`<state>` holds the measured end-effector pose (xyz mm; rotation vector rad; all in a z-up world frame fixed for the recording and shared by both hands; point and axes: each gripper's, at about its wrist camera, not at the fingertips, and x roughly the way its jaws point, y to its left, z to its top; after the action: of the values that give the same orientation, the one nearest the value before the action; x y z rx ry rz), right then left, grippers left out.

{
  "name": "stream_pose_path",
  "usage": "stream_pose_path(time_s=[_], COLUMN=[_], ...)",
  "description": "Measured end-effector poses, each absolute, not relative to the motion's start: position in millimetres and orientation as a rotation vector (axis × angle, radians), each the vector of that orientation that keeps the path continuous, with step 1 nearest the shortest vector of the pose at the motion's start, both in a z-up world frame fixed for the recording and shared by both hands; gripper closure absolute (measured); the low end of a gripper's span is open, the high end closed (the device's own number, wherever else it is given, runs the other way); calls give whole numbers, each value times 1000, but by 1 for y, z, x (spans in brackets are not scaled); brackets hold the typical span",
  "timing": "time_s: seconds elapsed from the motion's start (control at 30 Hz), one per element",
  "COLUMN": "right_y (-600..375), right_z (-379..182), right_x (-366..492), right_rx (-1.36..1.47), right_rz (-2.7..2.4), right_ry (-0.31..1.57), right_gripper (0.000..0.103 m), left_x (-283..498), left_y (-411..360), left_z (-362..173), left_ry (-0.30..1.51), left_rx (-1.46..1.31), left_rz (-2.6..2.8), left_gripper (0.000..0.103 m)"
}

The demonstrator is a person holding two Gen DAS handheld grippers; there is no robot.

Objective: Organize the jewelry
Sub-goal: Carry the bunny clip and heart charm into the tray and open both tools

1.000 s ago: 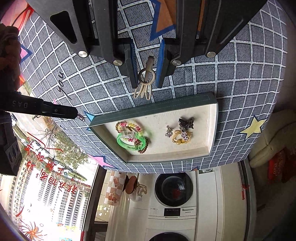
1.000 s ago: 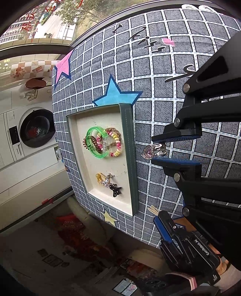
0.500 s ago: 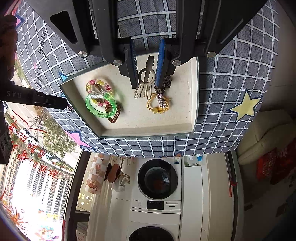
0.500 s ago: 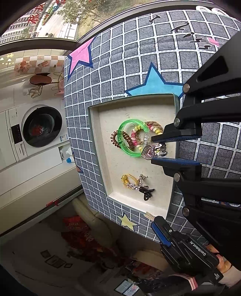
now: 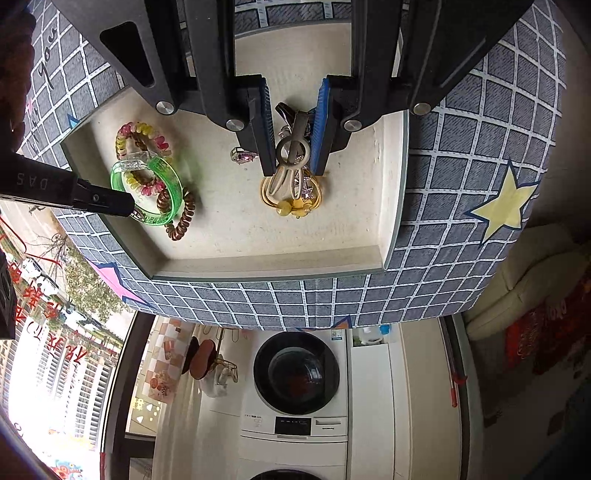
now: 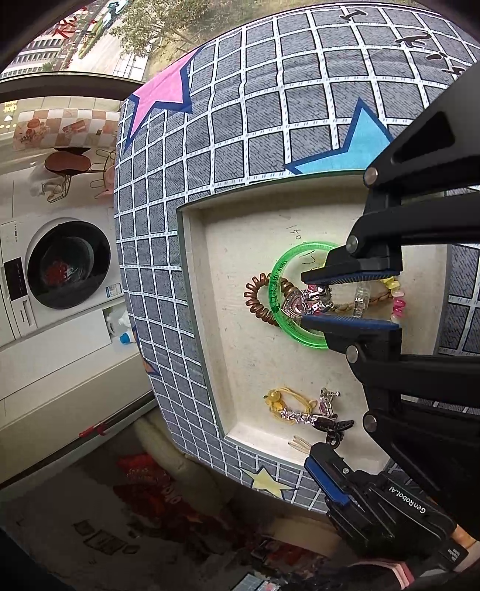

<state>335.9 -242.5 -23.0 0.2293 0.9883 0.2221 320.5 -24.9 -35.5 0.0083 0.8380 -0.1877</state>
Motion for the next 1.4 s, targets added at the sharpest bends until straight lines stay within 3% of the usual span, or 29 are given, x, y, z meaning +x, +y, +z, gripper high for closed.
stream_pose_path(time_s=[0.63,0.8,1.4], right_y=[-237,-243,-256], right_z=[-48,-40,-18], right_x=[342,336,294], right_rx=[206,275,314], right_rz=[219,241,237], right_ry=[1036,1007,1005], right_gripper=[83,59,54], left_x=[322,318,286], left_y=[-35,-35,-29], left_z=[-50,-39,-26], left_ry=[857,832,833], left_rx=[74,75,69], left_rz=[-143,-139,-151], left_gripper=[71,71,71])
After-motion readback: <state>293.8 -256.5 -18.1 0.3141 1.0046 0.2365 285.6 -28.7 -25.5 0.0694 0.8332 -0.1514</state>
